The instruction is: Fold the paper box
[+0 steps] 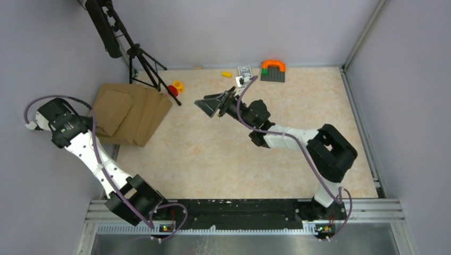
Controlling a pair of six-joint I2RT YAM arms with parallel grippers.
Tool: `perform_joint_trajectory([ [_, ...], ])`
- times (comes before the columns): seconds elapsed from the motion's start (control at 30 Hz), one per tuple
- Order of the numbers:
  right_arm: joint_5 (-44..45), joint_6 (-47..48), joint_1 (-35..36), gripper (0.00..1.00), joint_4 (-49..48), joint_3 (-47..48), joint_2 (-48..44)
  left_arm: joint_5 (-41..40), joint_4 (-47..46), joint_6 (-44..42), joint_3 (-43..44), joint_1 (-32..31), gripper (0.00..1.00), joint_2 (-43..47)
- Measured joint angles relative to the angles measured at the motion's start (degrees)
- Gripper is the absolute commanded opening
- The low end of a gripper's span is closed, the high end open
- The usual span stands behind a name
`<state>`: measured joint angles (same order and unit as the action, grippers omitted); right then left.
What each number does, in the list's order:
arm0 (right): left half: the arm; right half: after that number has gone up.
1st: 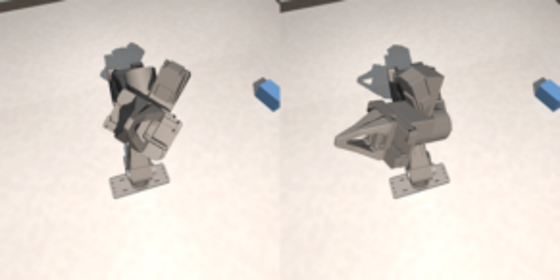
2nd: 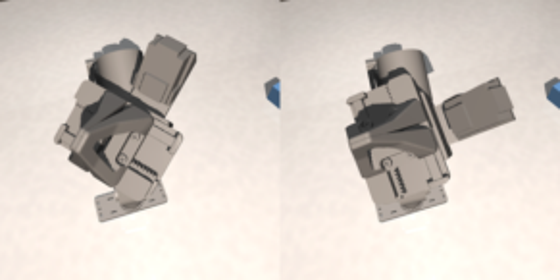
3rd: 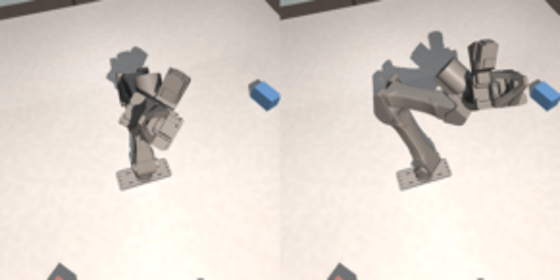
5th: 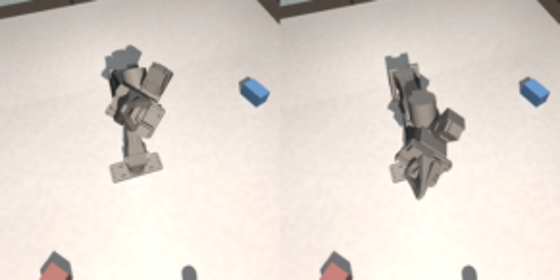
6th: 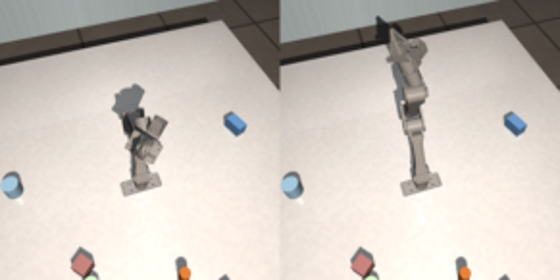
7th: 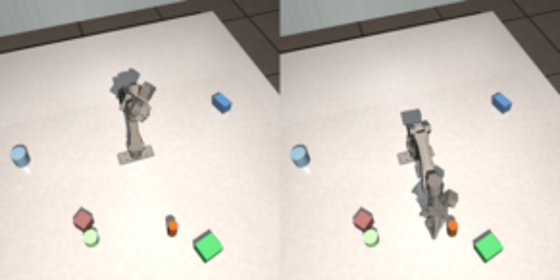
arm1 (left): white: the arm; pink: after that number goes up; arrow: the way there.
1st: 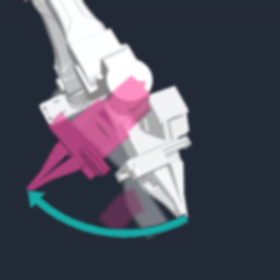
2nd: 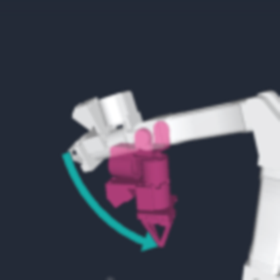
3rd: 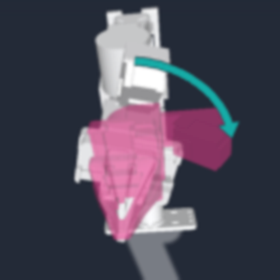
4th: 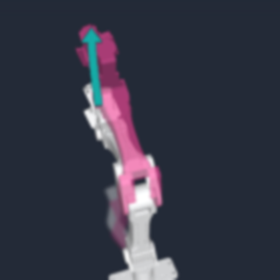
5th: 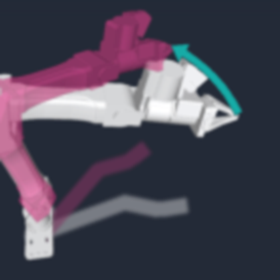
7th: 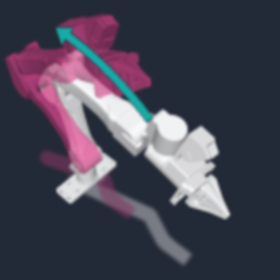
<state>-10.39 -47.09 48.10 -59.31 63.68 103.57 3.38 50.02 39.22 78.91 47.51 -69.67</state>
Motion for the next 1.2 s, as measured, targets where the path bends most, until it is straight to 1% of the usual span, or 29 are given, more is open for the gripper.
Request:
perform_joint_trajectory([
  [0.1,0.3,2.0,0.1,0.95,0.1,-5.4,-5.4,0.4,-0.8,1.9,0.0,1.1,0.0,0.0],
  [0.13,0.3,2.6,0.1,0.95,0.3,-6.8,-6.8,0.7,-1.3,2.3,-0.2,1.2,0.1,0.0],
  [0.2,0.6,4.1,0.1,0.96,2.2,-9.5,-9.8,2.2,-3.1,3.1,-0.9,1.2,0.37,0.0],
  [0.23,0.8,4.9,0.1,0.96,3.2,-11.0,-11.6,3.3,-4.0,3.3,-1.5,1.2,0.48,0.1],
  [0.27,1.0,5.7,0.1,0.96,4.2,-12.7,-13.5,4.6,-4.9,3.7,-2.1,1.2,0.56,0.1],
  [0.3,1.4,6.5,0.1,0.96,5.7,-14.5,-15.7,5.8,-5.5,3.9,-2.7,1.2,0.61,0.1],
  [0.33,1.6,7.2,0.1,0.95,7.1,-16.1,-17.8,6.7,-5.9,3.8,-3.1,1.2,0.64,0.2],
  [0.47,3.2,11.2,0.0,0.96,15.3,-20.3,-27.5,11.7,-6.4,4.2,-4.3,0.9,0.69,1.8],
  [0.53,4.3,13.2,-0.4,0.96,19.8,-22.1,-32.9,13.9,-6.4,4.1,-4.9,-0.3,0.69,3.9],
  [0.6,6.2,15.2,-0.9,0.96,25.4,-23.5,-38.7,15.1,-6.9,4.0,-6.6,-3.8,0.7,7.8],
  [0.7,10.4,18.6,-1.7,0.96,35.3,-24.0,-46.8,17.1,-7.1,3.7,-10.5,-11.5,0.73,16.0],
  [0.77,13.8,20.7,-2.1,0.96,41.3,-24.1,-52.0,18.1,-7.6,3.4,-13.2,-15.9,0.8,20.7],
  [0.83,17.5,22.8,-2.3,0.96,46.5,-25.0,-57.6,18.5,-8.4,2.9,-16.2,-19.7,0.97,24.7],
  [0.9,21.9,24.3,-2.6,0.98,51.8,-25.5,-62.0,19.3,-10.6,2.7,-20.5,-23.5,0.99,27.6],
  [0.97,28.8,25.0,-4.0,0.99,57.8,-25.5,-65.0,20.3,-13.2,2.6,-25.1,-26.4,0.99,29.4],
  [1.0,29.7,25.0,-4.3,0.99,58.7,-25.5,-65.2,20.5,-14.6,2.7,-27.5,-27.7,0.99,30.1],
  [1.1,34.1,24.9,-10.4,0.98,65.2,-25.8,-65.0,20.7,-19.7,2.1,-35.3,-31.5,0.99,32.2],
  [1.13,34.9,24.8,-13.6,0.97,66.8,-26.5,-64.8,20.1,-21.7,1.2,-37.6,-32.9,0.99,32.7],
  [1.2,36.2,25.0,-18.2,0.95,67.4,-29.3,-64.7,18.1,-24.8,-0.5,-41.0,-35.7,0.99,33.2],
])
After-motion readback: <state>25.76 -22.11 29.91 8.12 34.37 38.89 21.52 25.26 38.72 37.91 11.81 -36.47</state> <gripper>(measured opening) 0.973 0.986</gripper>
